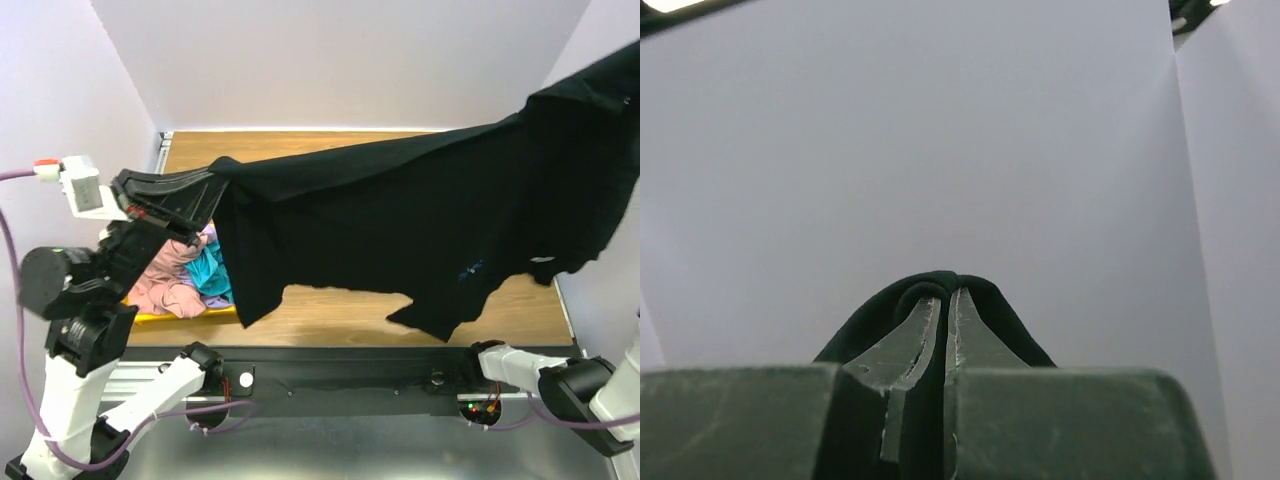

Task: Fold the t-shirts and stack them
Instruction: Flatten the tshirt out

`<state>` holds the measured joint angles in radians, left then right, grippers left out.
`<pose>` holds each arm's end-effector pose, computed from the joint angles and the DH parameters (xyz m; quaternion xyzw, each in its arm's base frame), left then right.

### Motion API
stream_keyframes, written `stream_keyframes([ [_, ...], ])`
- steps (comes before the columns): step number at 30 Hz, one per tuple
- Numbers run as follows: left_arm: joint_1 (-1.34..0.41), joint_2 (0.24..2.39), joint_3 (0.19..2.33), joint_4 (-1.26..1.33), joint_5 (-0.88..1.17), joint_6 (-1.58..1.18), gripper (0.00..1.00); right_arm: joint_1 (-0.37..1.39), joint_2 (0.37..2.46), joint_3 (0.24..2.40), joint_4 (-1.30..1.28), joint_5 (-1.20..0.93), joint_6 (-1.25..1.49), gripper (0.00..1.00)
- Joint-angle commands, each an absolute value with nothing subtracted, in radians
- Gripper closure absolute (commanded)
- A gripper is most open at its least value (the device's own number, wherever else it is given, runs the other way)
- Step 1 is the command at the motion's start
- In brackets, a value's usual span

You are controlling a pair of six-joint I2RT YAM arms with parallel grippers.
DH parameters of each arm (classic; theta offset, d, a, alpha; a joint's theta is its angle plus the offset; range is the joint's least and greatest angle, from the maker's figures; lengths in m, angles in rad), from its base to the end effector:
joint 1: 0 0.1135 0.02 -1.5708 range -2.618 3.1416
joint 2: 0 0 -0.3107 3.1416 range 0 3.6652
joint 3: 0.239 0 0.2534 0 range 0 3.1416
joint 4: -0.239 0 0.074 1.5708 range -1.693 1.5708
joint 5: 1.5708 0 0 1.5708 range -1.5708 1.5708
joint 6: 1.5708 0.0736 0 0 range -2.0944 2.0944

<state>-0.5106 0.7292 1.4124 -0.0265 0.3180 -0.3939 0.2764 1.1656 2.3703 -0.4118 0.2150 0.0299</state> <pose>0.0370 -0.0471 0.6103 0.1673 0.4267 -0.4500 0.7664 0.0351 -0.0064 0.7543 0.0522 0.3864 0.1001 0.9154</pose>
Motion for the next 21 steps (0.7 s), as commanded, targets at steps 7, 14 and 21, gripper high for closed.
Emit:
stream_keyframes([
  [7,-0.512,0.798,0.997,0.141,-0.057,-0.544,1.00,0.275,1.428,2.203,-0.258,0.512,-0.133,1.00],
  [14,-0.474,1.092,0.969,0.198,-0.259,-0.568,1.00,0.272,1.549,1.975,-0.141,0.598,-0.153,1.00],
  [21,-0.322,1.556,1.158,0.308,-0.074,-0.542,1.00,0.236,1.741,1.867,-0.046,0.615,-0.127,1.00],
])
